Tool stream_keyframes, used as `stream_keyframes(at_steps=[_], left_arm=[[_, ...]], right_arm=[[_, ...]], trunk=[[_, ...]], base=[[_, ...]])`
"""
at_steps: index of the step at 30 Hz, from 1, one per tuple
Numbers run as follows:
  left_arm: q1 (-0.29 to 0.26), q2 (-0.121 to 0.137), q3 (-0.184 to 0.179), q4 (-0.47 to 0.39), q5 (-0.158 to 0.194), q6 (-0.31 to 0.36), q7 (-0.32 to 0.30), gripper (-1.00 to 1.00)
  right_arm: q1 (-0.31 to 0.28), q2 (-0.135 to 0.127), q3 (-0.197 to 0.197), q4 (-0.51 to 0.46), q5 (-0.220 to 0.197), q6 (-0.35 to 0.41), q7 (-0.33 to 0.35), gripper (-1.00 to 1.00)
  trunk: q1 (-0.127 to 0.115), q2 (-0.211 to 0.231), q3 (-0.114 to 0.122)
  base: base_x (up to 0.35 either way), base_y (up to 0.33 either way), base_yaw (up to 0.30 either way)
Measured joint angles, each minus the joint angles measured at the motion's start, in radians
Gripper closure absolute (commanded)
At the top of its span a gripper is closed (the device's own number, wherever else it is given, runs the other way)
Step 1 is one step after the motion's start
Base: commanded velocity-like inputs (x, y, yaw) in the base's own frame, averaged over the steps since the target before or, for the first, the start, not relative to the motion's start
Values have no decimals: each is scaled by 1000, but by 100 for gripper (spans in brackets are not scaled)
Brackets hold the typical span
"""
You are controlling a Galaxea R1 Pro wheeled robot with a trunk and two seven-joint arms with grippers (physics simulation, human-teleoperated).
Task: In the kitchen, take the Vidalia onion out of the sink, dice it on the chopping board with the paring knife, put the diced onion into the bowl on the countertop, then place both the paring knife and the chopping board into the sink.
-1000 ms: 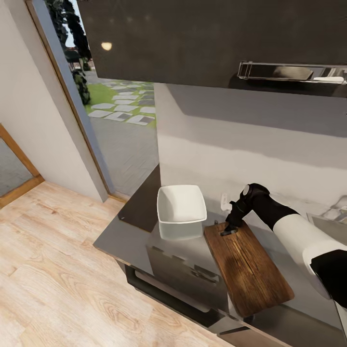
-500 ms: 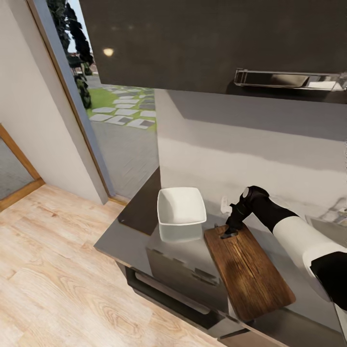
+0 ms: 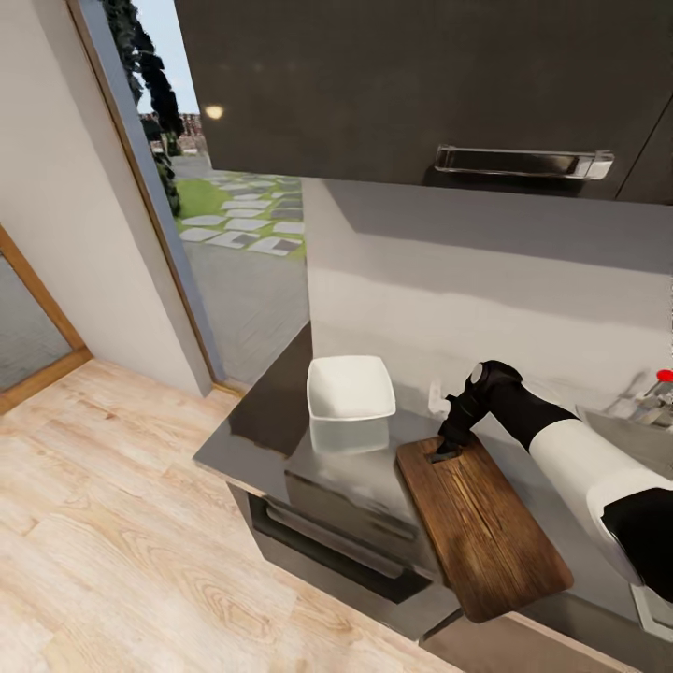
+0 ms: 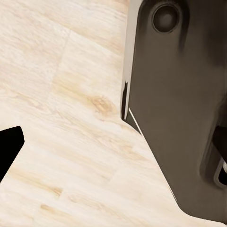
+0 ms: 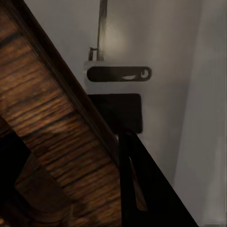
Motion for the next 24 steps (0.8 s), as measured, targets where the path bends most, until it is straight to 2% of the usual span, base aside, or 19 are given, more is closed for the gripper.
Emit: stream_keyframes(at_steps=[24], left_arm=[[0, -6, 0, -10, -6, -4, -4, -100]], right_arm=[[0, -3, -1, -5, 4, 14, 0, 100]], trunk=[[0, 0, 38]], base=[[-2, 0, 0]])
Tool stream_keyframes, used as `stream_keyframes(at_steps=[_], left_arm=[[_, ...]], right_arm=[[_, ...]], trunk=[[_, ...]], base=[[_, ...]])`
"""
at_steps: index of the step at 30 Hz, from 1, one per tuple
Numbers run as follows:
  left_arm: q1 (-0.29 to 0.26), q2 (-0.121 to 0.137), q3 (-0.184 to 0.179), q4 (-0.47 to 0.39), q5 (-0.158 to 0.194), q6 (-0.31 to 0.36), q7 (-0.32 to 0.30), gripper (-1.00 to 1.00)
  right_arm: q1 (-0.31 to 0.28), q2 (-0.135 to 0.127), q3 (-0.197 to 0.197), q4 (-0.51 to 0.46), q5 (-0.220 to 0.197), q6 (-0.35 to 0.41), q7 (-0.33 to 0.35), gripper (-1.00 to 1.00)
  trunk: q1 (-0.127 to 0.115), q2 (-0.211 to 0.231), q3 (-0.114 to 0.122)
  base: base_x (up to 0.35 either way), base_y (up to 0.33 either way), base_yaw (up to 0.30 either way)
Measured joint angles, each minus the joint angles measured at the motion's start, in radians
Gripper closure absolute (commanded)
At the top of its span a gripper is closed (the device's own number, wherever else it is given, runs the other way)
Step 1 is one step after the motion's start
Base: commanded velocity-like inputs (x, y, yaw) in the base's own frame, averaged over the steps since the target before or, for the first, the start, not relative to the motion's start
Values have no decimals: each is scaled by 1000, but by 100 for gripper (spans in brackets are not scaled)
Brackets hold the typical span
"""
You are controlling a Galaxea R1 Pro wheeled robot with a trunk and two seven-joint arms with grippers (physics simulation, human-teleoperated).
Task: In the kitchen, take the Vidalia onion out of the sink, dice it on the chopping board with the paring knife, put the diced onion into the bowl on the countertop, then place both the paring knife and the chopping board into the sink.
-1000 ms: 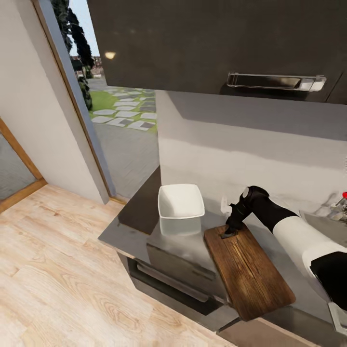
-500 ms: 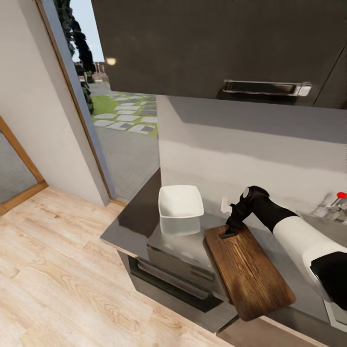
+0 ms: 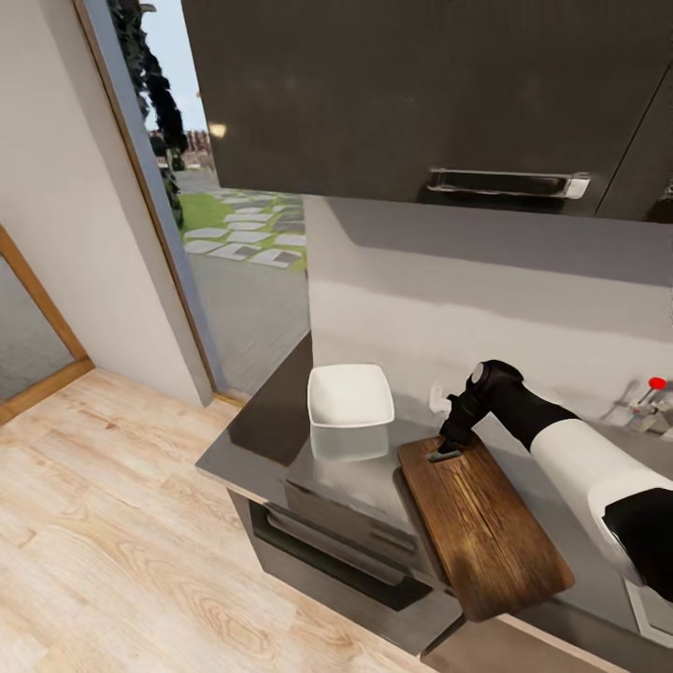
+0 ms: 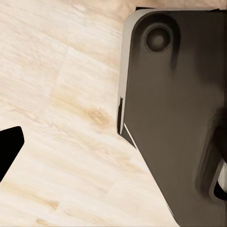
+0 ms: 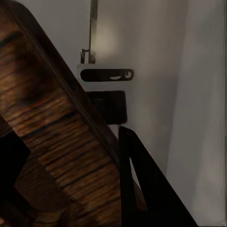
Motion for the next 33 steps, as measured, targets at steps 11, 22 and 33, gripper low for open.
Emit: stream_keyframes(at_steps=[11, 22, 33], left_arm=[[0, -24, -3, 1, -2, -128, -2, -100], [0, -28, -5, 15, -1, -142, -3, -100], [0, -28, -6, 19, -1, -142, -3, -100]], right_arm=[[1, -44, -11, -1, 5, 40, -3, 100], [1, -74, -17, -2, -2, 197, -77, 100], [0, -74, -15, -10, -6, 239, -85, 100]], trunk=[[0, 0, 17], [0, 0, 35], [0, 0, 43]], base=[[0, 0, 0], [0, 0, 0], [0, 0, -13]])
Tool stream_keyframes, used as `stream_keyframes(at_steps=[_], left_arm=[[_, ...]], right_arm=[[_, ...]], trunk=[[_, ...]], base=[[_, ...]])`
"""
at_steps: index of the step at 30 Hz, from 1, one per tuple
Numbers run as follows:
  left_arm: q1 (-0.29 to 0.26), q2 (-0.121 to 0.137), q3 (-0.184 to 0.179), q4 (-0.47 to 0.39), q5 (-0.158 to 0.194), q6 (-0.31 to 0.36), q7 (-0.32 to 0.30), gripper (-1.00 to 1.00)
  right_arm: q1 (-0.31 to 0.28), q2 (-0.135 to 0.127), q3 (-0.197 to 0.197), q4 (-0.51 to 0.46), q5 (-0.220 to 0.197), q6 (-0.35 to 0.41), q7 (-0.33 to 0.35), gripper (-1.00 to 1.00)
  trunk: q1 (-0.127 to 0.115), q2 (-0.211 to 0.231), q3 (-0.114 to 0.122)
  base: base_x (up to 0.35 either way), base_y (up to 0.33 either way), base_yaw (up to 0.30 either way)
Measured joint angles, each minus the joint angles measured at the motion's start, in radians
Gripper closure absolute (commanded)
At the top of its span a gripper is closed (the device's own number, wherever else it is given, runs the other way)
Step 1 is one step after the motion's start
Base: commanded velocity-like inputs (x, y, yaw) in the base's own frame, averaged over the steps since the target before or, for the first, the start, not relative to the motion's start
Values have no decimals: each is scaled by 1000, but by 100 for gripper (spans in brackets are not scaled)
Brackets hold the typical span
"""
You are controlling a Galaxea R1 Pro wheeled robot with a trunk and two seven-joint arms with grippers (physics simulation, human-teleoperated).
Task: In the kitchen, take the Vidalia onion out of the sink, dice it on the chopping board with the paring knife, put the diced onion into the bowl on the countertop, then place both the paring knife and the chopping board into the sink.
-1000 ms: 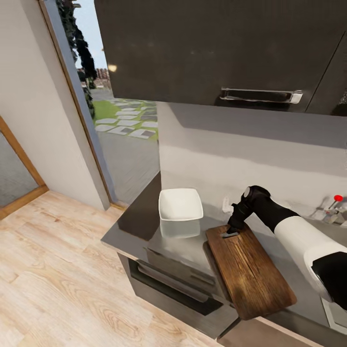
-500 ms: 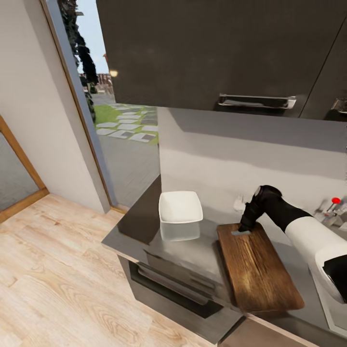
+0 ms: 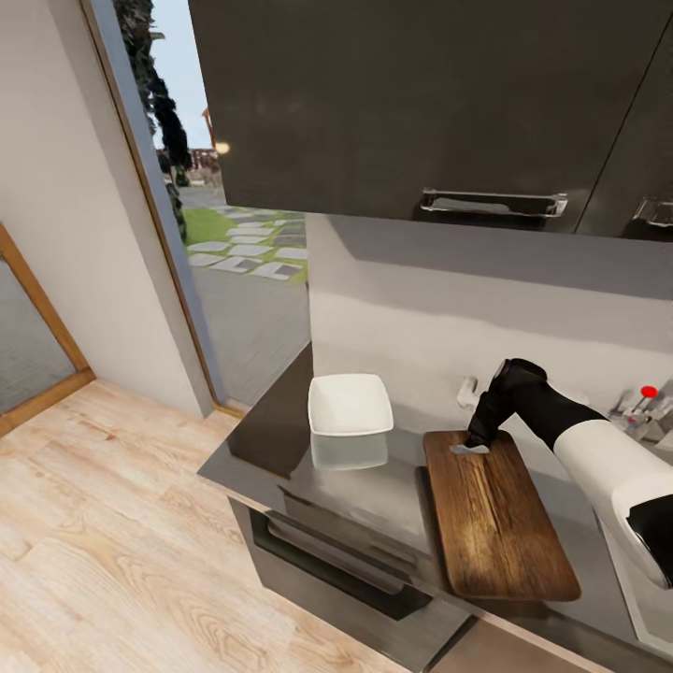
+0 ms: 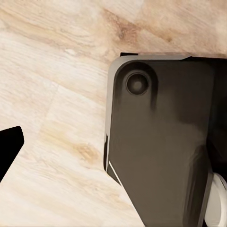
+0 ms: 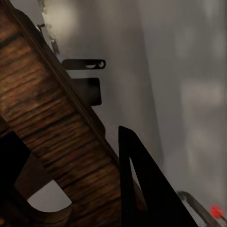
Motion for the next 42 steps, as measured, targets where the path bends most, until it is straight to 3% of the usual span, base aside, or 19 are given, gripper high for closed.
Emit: stream_keyframes(at_steps=[7, 12, 19, 21, 24, 28, 39, 42], left_arm=[[0, 0, 0, 4, 0, 0, -1, -100], [0, 0, -2, 10, -1, 0, -1, -100], [0, 0, -10, 16, -1, -1, -2, -100], [0, 0, -11, 17, -1, -1, -2, -100], [0, 0, -13, 18, -1, -1, -2, -100], [0, 0, -19, 18, -1, -1, -2, -100], [0, 0, -35, 18, -1, -1, -2, -100], [0, 0, -36, 18, -1, -1, -2, -100]], right_arm=[[1, -5, 0, 0, 0, 6, -1, 100], [1, -45, -1, 0, 0, 45, -1, 100], [0, -51, -10, -1, 0, 64, -16, 100], [0, -50, -40, -1, -2, 66, -34, 100], [0, -50, -161, -2, 4, 63, -70, 100], [0, -49, -273, -2, 3, 64, -110, 100], [0, -46, -317, -2, -7, 166, -202, 100], [0, -44, -372, -2, -8, 216, -240, 100]], trunk=[[0, 0, 3], [0, 0, 7], [0, 0, 14], [0, 0, 16], [0, 0, 19], [0, 0, 22], [0, 0, 29], [0, 0, 30]], base=[[0, 0, -151], [0, 0, -233], [0, 0, -239], [0, 0, -239], [0, 0, -239], [0, 0, -234], [0, 0, -199], [0, 0, -155]])
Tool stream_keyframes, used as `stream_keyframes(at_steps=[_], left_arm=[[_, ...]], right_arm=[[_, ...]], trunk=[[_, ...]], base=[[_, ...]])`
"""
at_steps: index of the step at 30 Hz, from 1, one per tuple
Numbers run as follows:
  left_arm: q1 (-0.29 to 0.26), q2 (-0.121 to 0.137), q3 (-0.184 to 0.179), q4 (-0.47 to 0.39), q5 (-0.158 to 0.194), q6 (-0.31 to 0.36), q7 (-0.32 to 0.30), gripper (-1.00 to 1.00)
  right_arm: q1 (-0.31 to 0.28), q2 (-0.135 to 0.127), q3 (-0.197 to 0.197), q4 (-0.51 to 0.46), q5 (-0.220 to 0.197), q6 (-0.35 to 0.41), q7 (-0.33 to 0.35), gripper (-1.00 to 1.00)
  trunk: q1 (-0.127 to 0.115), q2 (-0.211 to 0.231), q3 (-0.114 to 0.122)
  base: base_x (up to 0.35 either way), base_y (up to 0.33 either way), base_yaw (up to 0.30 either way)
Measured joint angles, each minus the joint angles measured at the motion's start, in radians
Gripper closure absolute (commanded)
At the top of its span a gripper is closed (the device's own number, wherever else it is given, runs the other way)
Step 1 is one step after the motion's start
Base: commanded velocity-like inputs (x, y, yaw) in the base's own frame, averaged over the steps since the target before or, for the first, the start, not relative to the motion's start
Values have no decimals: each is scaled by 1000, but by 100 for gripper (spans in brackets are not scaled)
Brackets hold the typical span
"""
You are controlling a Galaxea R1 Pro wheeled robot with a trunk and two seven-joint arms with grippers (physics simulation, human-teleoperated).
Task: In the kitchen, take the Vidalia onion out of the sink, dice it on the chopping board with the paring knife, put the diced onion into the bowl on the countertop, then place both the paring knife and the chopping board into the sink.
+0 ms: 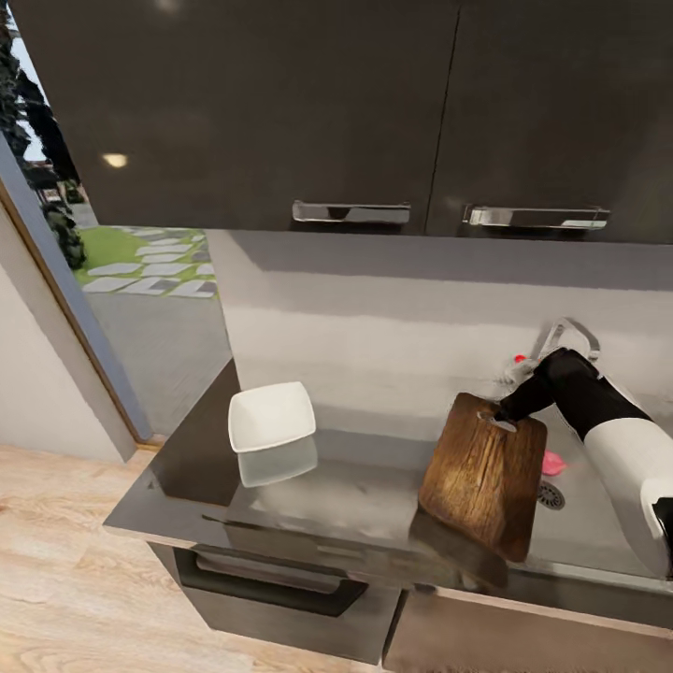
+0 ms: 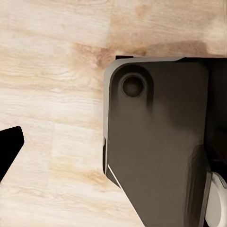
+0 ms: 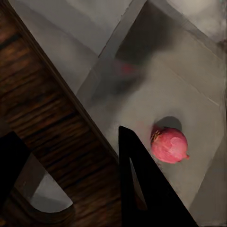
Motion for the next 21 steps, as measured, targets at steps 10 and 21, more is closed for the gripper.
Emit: stream_keyframes(at_steps=[10, 21], left_arm=[[0, 0, -1, 0, 0, 0, 0, -100], [0, -1, -2, 14, 0, 0, 0, -100]], right_arm=[[0, 1, -248, 0, -3, 59, -117, 100], [0, 5, -284, -3, -4, 129, -144, 100]], trunk=[[0, 0, 3], [0, 0, 5]], base=[[0, 0, -66], [0, 23, -39]])
